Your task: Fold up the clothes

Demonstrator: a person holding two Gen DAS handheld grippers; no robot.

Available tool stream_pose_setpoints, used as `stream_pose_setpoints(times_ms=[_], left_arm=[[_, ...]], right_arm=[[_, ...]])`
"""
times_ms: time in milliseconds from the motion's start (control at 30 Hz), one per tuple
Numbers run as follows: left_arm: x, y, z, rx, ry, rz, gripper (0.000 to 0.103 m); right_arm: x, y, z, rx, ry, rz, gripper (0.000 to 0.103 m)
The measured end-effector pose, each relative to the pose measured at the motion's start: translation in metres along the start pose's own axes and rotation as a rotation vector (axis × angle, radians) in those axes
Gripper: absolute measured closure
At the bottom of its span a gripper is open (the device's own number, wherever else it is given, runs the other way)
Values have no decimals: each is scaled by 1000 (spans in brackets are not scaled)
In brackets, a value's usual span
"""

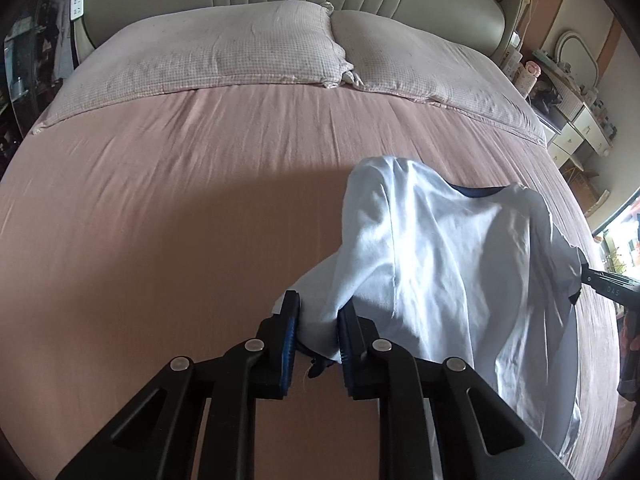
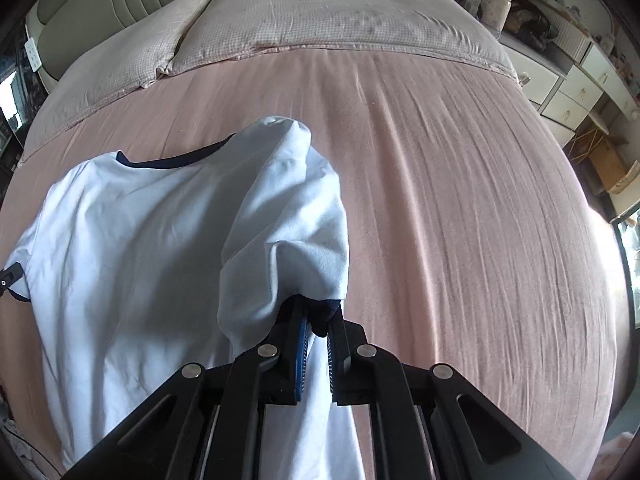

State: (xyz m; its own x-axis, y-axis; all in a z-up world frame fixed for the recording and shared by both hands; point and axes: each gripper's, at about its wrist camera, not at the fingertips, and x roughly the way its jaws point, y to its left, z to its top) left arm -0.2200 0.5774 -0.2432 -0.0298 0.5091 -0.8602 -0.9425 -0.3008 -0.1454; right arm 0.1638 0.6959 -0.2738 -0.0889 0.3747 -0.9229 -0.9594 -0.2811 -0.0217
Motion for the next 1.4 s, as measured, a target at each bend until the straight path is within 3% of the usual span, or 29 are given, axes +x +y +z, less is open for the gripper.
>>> stream_pose_setpoints(times_ms=[133, 300, 433, 533, 600, 633, 667, 700, 767, 833, 900, 1067, 1400], left_arm=[[-1, 13, 8, 13, 1, 27, 87], [-4, 9, 14, 76, 0, 83, 87], [-3, 13, 18, 87, 22, 109, 87], [-6, 14, 21, 83, 37, 87, 86], [-8, 17, 24, 52, 47, 74, 82], [-11, 19, 24, 29, 49, 57, 79], [-13, 21, 24, 6, 51, 40, 65], [-16, 22, 23, -15, 44, 17, 42], [-24, 26, 22, -50, 9, -24, 16], [-29, 29, 20, -92, -17, -42, 16], [-28, 33, 16, -127, -11, -57, 16], [-14, 36, 0, -157, 36, -52, 16], [26, 27, -17, -221, 90, -128, 16]], right_arm=[[-1, -27, 10, 4, -18, -81, 98], [-8, -52, 18, 28, -34, -105, 100], [-13, -47, 23, -79, -66, -237, 100], [-17, -55, 22, -51, -21, -62, 99], [-21, -50, 19, -31, -40, 17, 96], [-21, -49, 17, -14, -31, 15, 93], [-21, -49, 14, 3, -22, 14, 82], [-20, -49, 10, 39, -13, 36, 70], [-17, -52, 1, 144, 7, 153, 62], [-15, -52, -9, 203, 24, 228, 54], [-11, -50, -16, 210, 28, 220, 46], [2, -48, -38, 327, 67, 321, 46], [23, -32, -42, 374, 87, 359, 46]])
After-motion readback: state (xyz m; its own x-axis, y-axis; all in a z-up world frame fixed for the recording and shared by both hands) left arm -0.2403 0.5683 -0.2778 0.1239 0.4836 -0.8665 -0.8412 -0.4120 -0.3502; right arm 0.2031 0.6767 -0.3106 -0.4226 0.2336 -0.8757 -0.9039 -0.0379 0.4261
